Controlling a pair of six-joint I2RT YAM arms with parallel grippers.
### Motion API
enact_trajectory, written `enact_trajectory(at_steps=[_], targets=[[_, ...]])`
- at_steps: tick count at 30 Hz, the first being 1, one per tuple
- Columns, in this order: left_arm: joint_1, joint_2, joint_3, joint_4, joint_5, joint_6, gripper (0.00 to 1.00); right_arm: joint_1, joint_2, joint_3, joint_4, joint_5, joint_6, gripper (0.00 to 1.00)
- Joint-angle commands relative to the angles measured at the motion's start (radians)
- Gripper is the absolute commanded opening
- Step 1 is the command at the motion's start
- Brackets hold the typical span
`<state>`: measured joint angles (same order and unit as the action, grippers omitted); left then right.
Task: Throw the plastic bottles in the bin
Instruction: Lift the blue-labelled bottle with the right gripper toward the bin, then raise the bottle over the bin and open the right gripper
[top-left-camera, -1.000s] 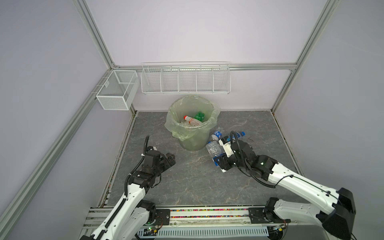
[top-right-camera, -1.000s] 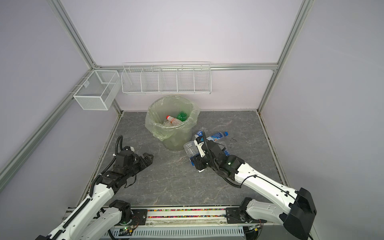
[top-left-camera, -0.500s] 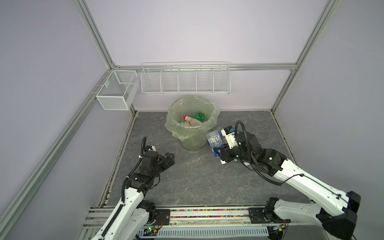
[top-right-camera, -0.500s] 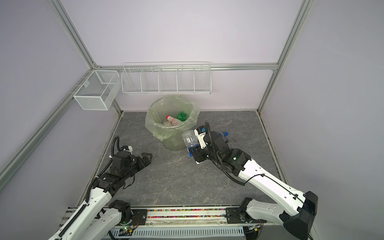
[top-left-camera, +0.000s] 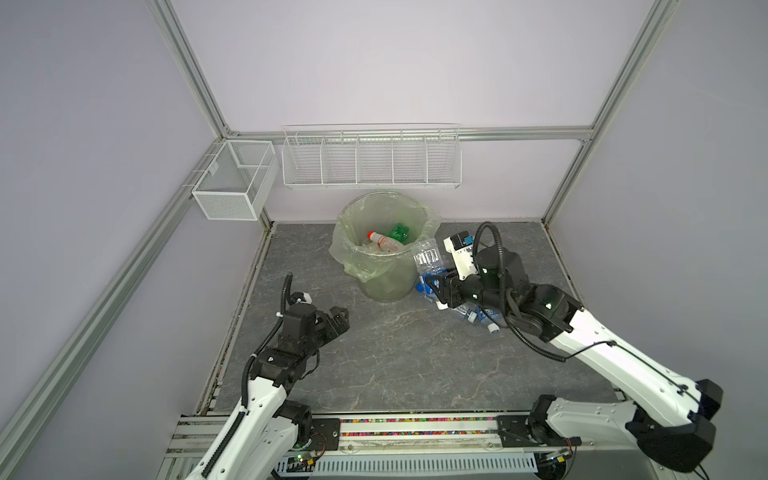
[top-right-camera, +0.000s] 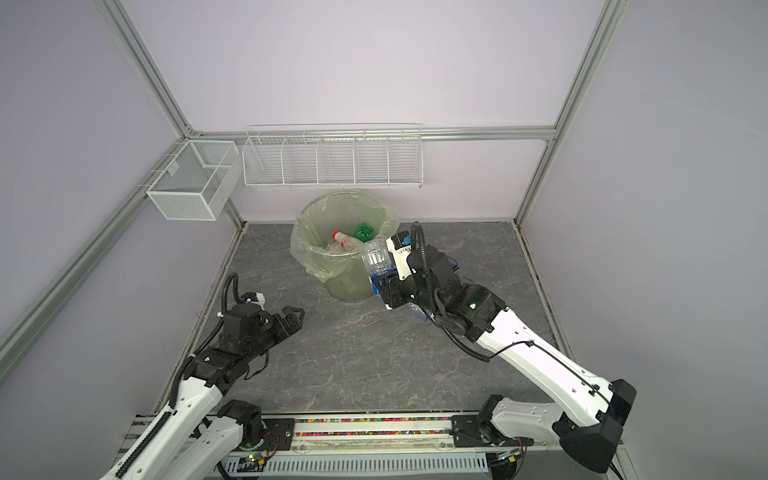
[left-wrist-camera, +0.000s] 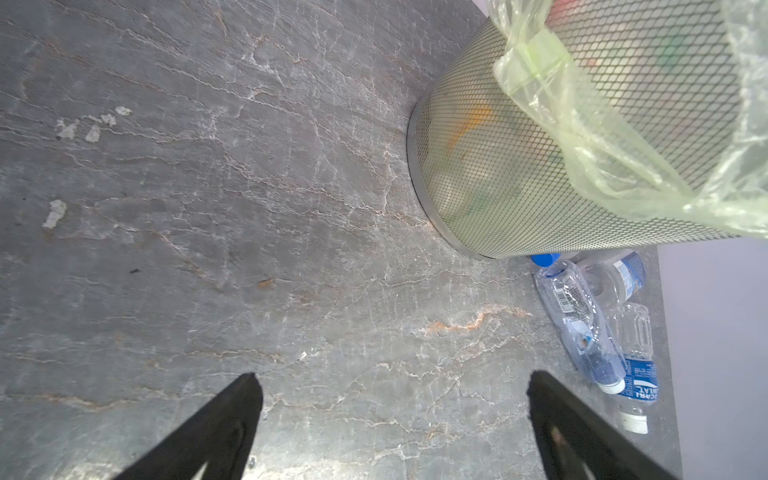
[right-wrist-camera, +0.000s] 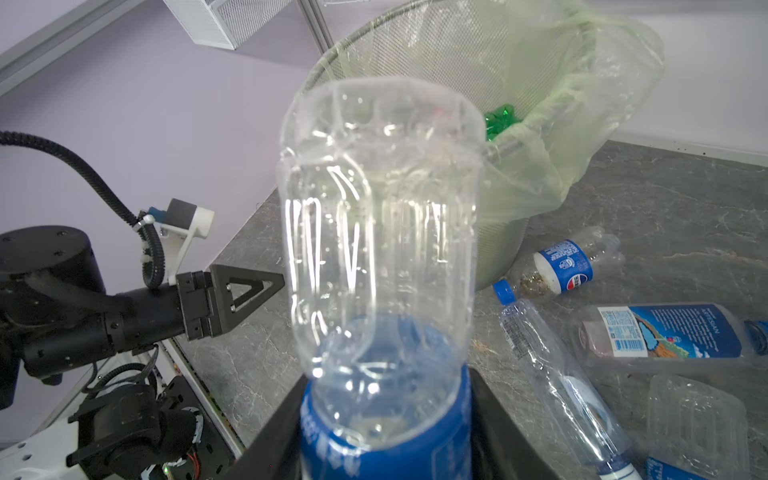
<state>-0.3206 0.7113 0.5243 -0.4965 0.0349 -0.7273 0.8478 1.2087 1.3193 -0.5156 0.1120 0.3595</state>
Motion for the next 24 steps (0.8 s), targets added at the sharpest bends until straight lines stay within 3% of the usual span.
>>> enact_trajectory(at_steps=[1, 16, 21, 24], targets=[[0.004, -0.011, 0.02, -0.007, 0.011, 0.014, 1.0, 0.006, 0.026, 0.054, -0.012, 0.018, -0.027, 0.46], [0.004, -0.013, 0.011, -0.005, 0.009, 0.032, 1.0, 0.008, -0.041, -0.043, 0.013, 0.124, 0.069, 0.44], [0.005, -0.001, 0.002, 0.012, 0.008, 0.028, 1.0, 0.005, 0.072, 0.125, -0.02, 0.144, 0.029, 0.48], [0.004, 0.006, -0.001, 0.025, 0.02, 0.015, 1.0, -0.015, 0.251, 0.356, -0.106, 0.153, -0.01, 0.49]])
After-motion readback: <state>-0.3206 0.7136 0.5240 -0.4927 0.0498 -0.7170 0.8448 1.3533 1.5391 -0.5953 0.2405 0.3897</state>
